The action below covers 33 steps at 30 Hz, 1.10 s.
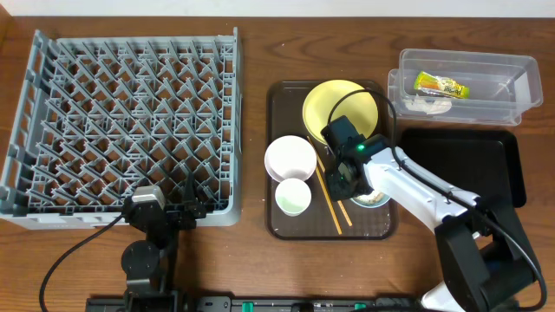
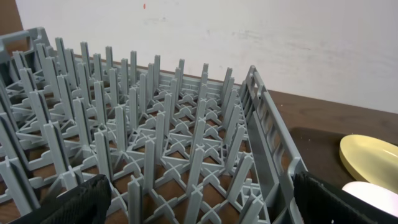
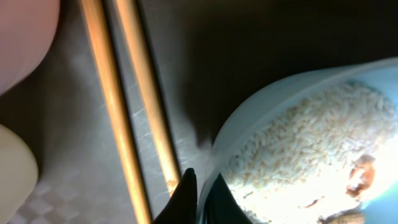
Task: Sort waste into correct bins and load items into the dishwasher rack
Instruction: 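Grasp the rim of the light-blue rice bowl with the right gripper, then tip the blue bowl over the black tray to dump the rice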
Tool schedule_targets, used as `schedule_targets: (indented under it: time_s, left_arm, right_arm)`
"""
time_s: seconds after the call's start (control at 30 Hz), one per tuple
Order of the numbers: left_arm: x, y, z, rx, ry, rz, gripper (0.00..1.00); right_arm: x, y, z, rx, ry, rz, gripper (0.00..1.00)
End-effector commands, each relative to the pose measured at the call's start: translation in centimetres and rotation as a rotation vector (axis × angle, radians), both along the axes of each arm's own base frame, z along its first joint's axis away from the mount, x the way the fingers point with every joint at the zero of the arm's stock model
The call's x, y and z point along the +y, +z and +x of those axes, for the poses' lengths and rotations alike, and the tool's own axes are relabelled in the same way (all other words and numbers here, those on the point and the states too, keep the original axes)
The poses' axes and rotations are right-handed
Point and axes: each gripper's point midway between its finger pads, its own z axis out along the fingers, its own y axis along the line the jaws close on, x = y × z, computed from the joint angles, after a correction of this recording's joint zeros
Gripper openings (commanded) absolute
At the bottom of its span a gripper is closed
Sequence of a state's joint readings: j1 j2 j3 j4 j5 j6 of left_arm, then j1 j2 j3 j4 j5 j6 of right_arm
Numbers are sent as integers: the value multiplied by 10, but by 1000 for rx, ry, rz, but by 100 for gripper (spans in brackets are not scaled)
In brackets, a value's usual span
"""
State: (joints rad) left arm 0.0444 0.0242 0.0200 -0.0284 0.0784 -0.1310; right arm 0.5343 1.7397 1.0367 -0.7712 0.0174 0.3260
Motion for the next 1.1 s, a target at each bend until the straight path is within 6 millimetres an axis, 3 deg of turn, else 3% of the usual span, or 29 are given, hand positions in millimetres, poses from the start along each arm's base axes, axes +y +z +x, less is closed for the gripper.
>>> schedule_targets:
  time_s: [0.0,0.2,0.37,0.53,0.67,0.93,1.07]
  left_arm:
    - [-3,-16,-1,50,-16,-6,95]
    - [-3,-16,-1,50,-16,-6,95]
    - [-3,-16,-1,50,-16,-6,95]
    - [-3,-16,-1,50,-16,-5,95]
    - [-3,-16,-1,50,-16,-6,95]
    - [-3,-16,-1,50,-16,-6,95]
    - [-3,-16,-1,50,-16,-5,95]
  right_arm:
    - [-11,-4,2,-28,-74,-54,1]
    - [1,15,21,-85,-56,-12,1]
    - [13,54,41,-171,-81,81,2]
    - [13,92,57,-236,-140,242,1]
    - [-6,109,64,-225,-226,360,1]
    - [-43,120,71,-130,-362,632,1]
    - [-73,119,74,-139,-414,682,1]
